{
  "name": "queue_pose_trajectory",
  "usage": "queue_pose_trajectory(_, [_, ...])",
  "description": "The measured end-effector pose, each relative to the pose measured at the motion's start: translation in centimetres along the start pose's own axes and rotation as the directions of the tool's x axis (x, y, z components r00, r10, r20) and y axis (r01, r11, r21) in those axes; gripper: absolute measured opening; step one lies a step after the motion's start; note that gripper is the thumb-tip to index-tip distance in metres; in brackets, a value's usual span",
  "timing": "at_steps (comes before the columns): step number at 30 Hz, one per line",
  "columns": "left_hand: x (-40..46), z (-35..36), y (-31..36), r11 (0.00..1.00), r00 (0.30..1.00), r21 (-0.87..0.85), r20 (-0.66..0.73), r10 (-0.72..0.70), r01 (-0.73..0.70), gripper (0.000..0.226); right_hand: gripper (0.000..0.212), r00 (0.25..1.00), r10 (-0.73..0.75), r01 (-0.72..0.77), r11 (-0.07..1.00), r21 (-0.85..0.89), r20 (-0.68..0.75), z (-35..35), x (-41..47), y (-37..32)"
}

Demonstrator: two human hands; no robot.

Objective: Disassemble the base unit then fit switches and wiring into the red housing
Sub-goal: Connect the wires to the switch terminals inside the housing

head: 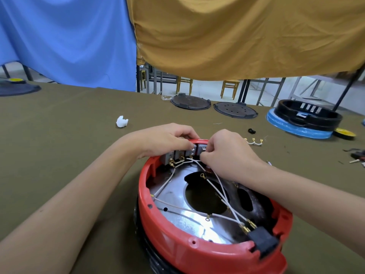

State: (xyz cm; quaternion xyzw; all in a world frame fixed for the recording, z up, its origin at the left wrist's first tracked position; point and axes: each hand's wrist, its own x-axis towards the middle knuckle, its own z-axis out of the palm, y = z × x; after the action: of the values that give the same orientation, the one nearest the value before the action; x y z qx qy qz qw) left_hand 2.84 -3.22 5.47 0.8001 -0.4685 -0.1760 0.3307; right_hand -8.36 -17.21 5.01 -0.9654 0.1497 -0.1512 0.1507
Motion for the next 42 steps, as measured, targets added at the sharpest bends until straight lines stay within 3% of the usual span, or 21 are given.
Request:
queue_pose_trajectory(7, [0.1,0.1,-0.1,1.0,1.0,-0.004,0.008,-0.001,0.002,0.022,0.017,1.0,-0.028,0.027,0.998,-0.051,-0.004,-0.4,-0.7,-0.3])
queue_pose_trajectory(19, [0.1,0.0,-0.2,1.0,1.0,-0.006,0.018,-0.001,0.001,0.021,0.014,0.995,0.093,-0.095,0.995,0.04,0.049,-0.5,-0.2,-0.9])
queue_pose_trajectory(24, [0.0,0.0,-0.1,1.0,1.0,-0.026,0.031,-0.003,0.004,0.02,0.035,0.991,0.113,-0.117,0.991,0.058,0.077,-2.3,-0.3,-0.2])
queue_pose_trajectory(32, [0.0,0.2,0.0,1.0,0.999,0.012,0.038,0.017,-0.017,0.022,0.024,0.986,0.066,-0.079,0.994,0.076,0.156,-2.8,-0.8,-0.1])
queue_pose_trajectory(38, [0.0,-0.4,-0.4,0.999,0.998,0.019,0.025,0.051,-0.051,0.022,0.024,0.988,0.156,-0.146,0.921,0.361,0.0,-5.4,0.9,3.9])
queue_pose_trajectory(42, [0.1,-0.7,-0.7,0.999,0.997,-0.011,-0.059,0.05,-0.051,0.021,0.014,0.931,0.364,-0.286,0.747,0.6,-0.01,-4.3,3.0,8.0])
